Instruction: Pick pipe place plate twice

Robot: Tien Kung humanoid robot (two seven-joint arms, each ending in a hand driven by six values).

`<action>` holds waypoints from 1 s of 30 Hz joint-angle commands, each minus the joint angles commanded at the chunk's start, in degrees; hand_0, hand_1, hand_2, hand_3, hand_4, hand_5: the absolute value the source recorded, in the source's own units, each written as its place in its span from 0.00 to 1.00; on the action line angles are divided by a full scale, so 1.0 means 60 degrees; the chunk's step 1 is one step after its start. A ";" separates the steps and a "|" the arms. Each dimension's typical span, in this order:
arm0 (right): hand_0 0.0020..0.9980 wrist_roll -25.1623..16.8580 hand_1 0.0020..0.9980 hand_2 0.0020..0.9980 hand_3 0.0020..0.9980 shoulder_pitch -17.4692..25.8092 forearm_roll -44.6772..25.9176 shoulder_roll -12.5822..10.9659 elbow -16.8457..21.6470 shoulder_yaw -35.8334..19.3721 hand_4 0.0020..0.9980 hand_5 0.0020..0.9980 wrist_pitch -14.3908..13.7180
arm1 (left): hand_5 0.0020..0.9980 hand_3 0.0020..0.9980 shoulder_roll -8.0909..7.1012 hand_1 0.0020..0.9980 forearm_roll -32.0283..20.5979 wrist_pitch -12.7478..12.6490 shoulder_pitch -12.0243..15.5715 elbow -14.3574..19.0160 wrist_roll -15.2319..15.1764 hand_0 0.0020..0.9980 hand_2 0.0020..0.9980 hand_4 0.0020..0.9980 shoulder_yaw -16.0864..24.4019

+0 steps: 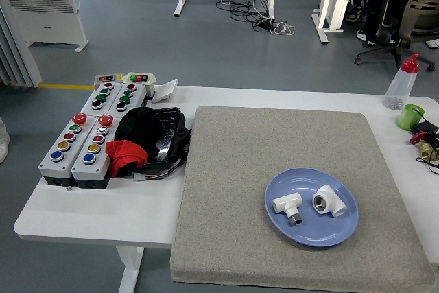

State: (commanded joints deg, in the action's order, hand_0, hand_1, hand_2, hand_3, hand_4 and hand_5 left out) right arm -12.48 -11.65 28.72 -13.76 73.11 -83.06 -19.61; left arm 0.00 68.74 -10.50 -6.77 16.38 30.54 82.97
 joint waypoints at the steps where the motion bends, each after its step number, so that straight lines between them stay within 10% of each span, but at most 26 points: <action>1: 0.78 -0.0006 0.76 0.82 0.79 0.0035 -0.0305 0.0013 0.0005 -0.0039 0.46 0.30 0.0016 | 1.00 0.63 0.0000 0.58 -0.0006 0.0003 -0.0009 -0.0002 -0.0006 0.61 0.60 0.60 -0.0003; 30: 0.77 0.0091 0.75 0.79 0.76 0.0243 -0.1221 0.0133 -0.0108 -0.0349 0.47 0.37 0.0147 | 1.00 0.63 0.0000 0.58 -0.0080 -0.0003 -0.0122 -0.0013 -0.0030 0.61 0.60 0.60 -0.0053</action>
State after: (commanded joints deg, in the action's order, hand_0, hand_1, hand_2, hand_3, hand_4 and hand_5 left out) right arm -11.93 -10.20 21.39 -12.97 72.46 -85.16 -18.72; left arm 0.00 68.25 -10.52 -7.50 16.30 30.36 82.65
